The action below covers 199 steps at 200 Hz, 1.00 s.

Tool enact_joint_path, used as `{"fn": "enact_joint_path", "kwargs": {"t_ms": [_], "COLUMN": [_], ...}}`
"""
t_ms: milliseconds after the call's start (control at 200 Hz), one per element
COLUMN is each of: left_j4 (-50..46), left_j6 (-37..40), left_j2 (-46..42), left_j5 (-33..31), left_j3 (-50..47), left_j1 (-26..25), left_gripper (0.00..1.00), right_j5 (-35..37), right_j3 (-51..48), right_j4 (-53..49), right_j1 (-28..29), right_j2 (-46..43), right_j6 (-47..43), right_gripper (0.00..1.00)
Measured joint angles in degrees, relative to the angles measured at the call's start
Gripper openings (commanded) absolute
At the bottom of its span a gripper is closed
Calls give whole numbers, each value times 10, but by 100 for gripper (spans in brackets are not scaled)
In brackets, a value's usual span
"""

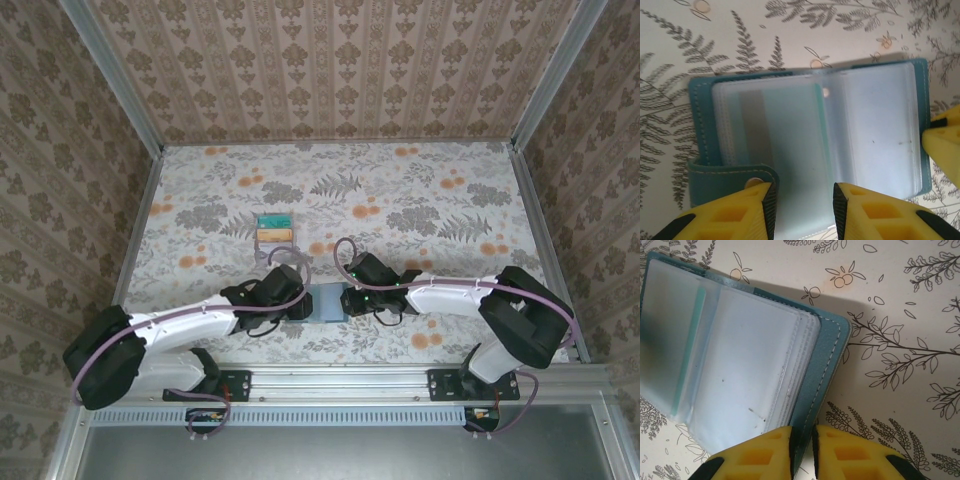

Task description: Take the credit cards out of the card holder

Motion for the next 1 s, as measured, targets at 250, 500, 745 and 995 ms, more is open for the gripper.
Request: {"fn": "enact_joint_path", "kwargs": {"t_ms": [250, 500, 745, 995], "left_j4": [-7, -31, -43, -43], "left_j6": [17, 14, 3, -5], "left_j2": [51, 60, 27, 21], "left_j5": [-1, -7, -13, -16], "left_j3": [38, 39, 20, 8], "left_j1": [-23, 7, 23, 26], "left_gripper": [38, 38, 38, 38], "right_j5": [0, 0, 0, 0], "right_j3": [2, 2, 2, 2], "right_j4": [0, 0, 0, 0], "right_j1": [0, 0, 0, 2], "right_j2": [4, 4, 4, 9], "right_j6": [0, 1, 2, 2], "right_gripper": [12, 11, 11, 11]}}
